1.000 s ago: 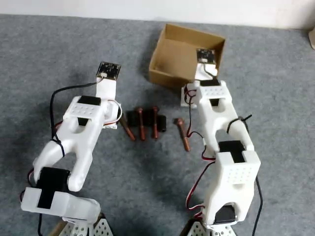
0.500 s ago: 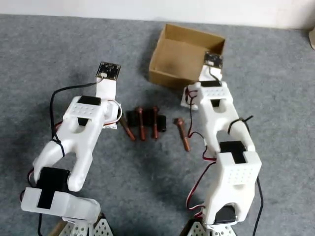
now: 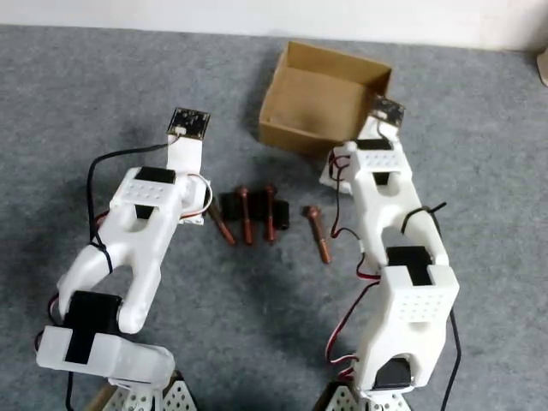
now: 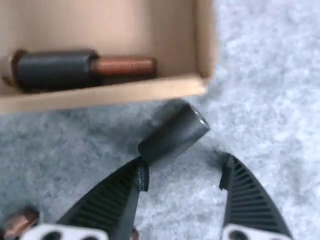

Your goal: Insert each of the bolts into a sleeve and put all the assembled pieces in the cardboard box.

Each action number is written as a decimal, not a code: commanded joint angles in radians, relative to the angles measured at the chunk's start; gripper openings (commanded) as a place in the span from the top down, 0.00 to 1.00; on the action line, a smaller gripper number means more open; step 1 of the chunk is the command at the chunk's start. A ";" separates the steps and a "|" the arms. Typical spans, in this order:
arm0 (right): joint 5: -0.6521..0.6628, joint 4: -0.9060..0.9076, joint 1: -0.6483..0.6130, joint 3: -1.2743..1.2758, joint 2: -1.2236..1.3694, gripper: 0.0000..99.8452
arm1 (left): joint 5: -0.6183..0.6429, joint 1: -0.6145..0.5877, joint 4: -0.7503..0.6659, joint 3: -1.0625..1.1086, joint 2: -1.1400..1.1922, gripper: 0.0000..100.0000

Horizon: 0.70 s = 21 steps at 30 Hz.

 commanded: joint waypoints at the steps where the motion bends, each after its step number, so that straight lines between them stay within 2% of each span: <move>1: -0.043 0.030 0.061 -0.002 -0.005 0.77 | 0.009 -0.004 -0.012 -0.002 -0.004 0.99; 10: -0.041 0.038 0.090 0.002 -0.007 0.77 | 0.009 -0.004 -0.012 -0.002 -0.004 0.99; 16: -0.043 0.177 0.085 -0.002 -0.008 0.77 | 0.008 -0.004 -0.012 -0.002 -0.004 0.99; 21: -0.037 0.200 0.084 -0.004 -0.012 0.77 | 0.008 -0.004 -0.012 -0.002 -0.004 0.99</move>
